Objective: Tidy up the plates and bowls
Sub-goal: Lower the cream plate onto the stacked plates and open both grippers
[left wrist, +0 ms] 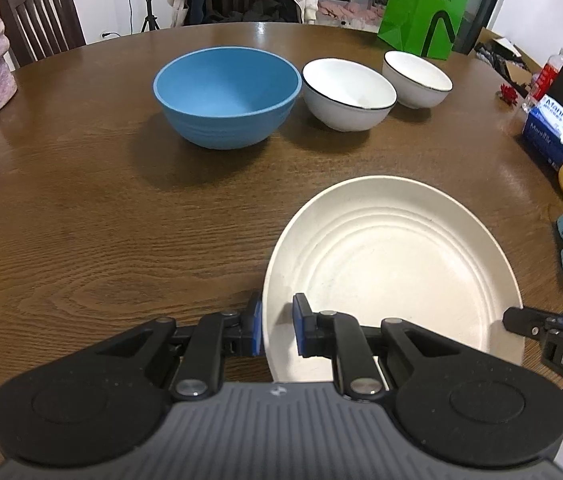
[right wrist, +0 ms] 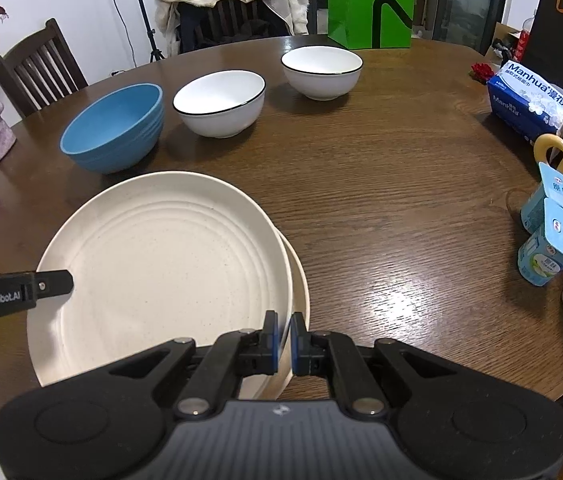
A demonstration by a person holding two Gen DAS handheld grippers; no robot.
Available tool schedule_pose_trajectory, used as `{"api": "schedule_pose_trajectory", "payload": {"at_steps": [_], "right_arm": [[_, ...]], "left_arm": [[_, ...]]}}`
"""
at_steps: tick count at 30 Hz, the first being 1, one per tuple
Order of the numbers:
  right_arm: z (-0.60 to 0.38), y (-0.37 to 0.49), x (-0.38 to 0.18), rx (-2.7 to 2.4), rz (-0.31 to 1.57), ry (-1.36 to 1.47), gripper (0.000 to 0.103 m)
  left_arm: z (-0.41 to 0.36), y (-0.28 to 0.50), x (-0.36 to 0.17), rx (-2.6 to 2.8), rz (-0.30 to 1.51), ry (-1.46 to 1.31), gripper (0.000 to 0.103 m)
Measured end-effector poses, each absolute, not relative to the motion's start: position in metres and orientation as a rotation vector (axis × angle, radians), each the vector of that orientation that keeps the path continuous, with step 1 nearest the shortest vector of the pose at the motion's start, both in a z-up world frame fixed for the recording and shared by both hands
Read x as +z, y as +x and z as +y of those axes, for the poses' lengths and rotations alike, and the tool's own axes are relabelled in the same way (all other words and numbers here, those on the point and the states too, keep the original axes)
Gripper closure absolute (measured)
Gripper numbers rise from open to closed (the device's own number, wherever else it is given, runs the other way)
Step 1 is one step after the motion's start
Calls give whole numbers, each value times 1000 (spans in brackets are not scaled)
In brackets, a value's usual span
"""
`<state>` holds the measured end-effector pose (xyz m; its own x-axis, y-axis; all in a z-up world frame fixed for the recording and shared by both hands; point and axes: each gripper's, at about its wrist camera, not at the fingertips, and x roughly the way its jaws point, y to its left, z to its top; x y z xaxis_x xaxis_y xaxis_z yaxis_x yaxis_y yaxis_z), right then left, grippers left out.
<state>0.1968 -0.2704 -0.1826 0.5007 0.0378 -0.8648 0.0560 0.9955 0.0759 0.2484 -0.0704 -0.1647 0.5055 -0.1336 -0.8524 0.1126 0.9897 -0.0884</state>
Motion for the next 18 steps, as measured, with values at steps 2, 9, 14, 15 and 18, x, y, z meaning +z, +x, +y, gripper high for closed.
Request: {"api": "schedule_pose_trajectory", "payload": {"at_steps": [2, 9, 14, 15, 18], "right_arm": [[-271, 197, -183, -15, 1047, 92, 97], [-269, 199, -191, -34, 1055, 64, 97], [-268, 202, -195, -44, 1060, 42, 96], [-267, 202, -196, -45, 1061, 36, 96], [-265, 202, -199, -50, 1065, 12, 96]], "left_arm": [[-73, 250, -167, -149, 1033, -9, 87], [-81, 253, -172, -149, 1032, 20, 87], [-86, 254, -176, -145, 1038, 46, 86], [-86, 254, -176, -146, 1038, 51, 86], [-87, 255, -178, -144, 1044, 60, 86]]}}
